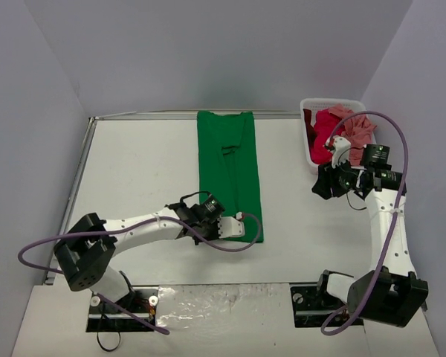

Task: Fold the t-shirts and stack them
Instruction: Grab the bottom of the folded rectangular tshirt with both arms

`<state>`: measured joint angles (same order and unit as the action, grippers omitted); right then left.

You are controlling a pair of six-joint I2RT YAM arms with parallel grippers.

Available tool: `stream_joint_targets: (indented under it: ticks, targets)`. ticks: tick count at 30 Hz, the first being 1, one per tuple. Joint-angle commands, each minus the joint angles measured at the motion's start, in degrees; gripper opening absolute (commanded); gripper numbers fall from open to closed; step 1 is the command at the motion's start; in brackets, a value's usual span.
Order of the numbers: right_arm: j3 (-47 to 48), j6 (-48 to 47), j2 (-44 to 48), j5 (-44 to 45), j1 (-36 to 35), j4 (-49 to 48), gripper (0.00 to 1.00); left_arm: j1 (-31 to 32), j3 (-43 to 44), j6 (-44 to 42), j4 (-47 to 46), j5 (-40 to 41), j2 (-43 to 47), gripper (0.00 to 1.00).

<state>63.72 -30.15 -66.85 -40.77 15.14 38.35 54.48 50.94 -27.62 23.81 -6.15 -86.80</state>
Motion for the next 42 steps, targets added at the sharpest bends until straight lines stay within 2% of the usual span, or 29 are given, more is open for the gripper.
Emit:
stream_joint_targets:
  ticks: [1, 3, 9, 13, 16, 23, 31, 38, 42]
  targets:
    - [-0.18, -5.96, 0.93, 1.21, -3.52, 1.99, 0.43, -1.91, 5.30, 1.16, 5.71, -4.99, 1.82, 0.02]
    - [-1.05, -11.23, 1.89, 1.31, -4.41, 1.73, 0.45, -3.84, 6.36, 1.51, 6.94, -7.11, 1.20, 0.02]
    - [-5.62, -25.46, 3.57, -3.26, -5.64, 1.82, 0.44, -9.65, 12.16, 1.07, 11.69, -15.63, -3.19, 0.02]
    - [-8.17, -31.26, 3.22, -3.52, -8.62, 1.99, 0.44, -14.82, 15.50, 1.42, 14.41, -21.52, -5.39, 0.02]
    - [-9.84, -33.74, 2.34, -2.56, -12.75, 1.73, 0.44, -16.24, 17.53, 1.16, 16.79, -24.69, -6.80, 0.02]
    - [-11.86, -33.75, -2.05, -3.44, -22.86, -0.54, 0.41, -18.52, 18.76, 1.69, 18.37, -28.38, -10.48, 0.02]
    - [-14.94, -29.79, -5.92, 3.41, -37.70, -7.58, 0.33, -21.08, 20.17, 2.21, 19.60, -31.99, -13.83, 0.02]
    - [-16.26, -26.80, -11.28, 8.16, -46.15, -13.21, 0.31, -23.01, 19.73, 2.39, 19.60, -33.57, -13.66, 0.02]
    - [-15.39, -26.10, -14.18, 8.96, -48.18, -13.39, 0.30, -23.54, 19.38, 2.30, 19.60, -34.10, -13.30, 0.02]
